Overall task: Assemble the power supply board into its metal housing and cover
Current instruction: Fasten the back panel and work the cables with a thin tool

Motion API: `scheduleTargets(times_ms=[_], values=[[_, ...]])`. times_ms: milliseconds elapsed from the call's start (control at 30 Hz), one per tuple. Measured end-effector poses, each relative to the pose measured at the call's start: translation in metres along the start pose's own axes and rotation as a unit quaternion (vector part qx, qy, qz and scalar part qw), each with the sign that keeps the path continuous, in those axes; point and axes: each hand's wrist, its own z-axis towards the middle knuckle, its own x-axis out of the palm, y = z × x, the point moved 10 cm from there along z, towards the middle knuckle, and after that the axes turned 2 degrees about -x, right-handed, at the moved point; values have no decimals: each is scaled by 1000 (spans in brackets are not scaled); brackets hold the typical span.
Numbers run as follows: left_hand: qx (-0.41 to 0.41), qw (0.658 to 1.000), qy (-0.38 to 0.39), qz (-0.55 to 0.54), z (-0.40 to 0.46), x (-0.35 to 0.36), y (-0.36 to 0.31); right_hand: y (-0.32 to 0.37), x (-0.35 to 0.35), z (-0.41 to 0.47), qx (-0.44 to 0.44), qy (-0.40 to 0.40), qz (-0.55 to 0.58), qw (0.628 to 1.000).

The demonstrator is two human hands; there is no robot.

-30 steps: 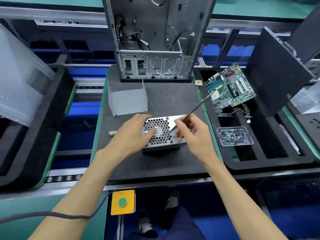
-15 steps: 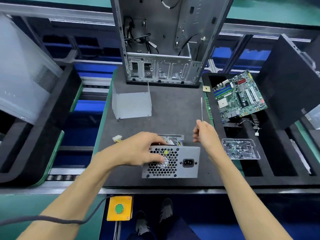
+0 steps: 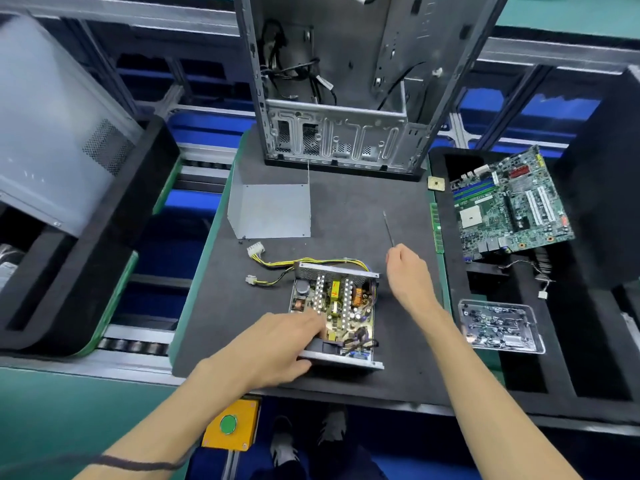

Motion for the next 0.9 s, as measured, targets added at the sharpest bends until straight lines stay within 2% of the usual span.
scheduleTargets(times_ms=[167, 267, 367, 467, 500, 533, 667, 733, 800, 900], values=[[-17, 999, 21, 17, 7, 7, -1, -14, 11, 16, -9, 3, -77, 997], [-43, 998, 36, -15, 10, -9, 2, -15, 14, 25, -27, 8, -128, 991], [-71, 993, -42, -86, 18, -49, 16, -8, 13, 30, -60, -15, -164, 984], [-90, 980, -169, -61, 27, -87, 37, -3, 7, 30, -77, -46, -149, 985], [-97, 976, -189, -41, 33, -91, 44, -3, 5, 30, -80, -50, -137, 986], [-107, 977, -183, -27, 41, -89, 50, -2, 5, 30, -83, -49, -124, 988], [-125, 989, -81, 2, 78, -60, 57, -3, 4, 29, -86, -38, -72, 993], [-120, 988, -74, 56, 85, -55, 55, -3, 3, 31, -85, -33, -57, 994], [-124, 985, -81, 89, 84, -56, 57, -3, 11, 35, -81, 8, -59, 995], [-145, 984, -55, 82, 74, -49, 68, -2, 32, 39, -90, 93, -81, 988]])
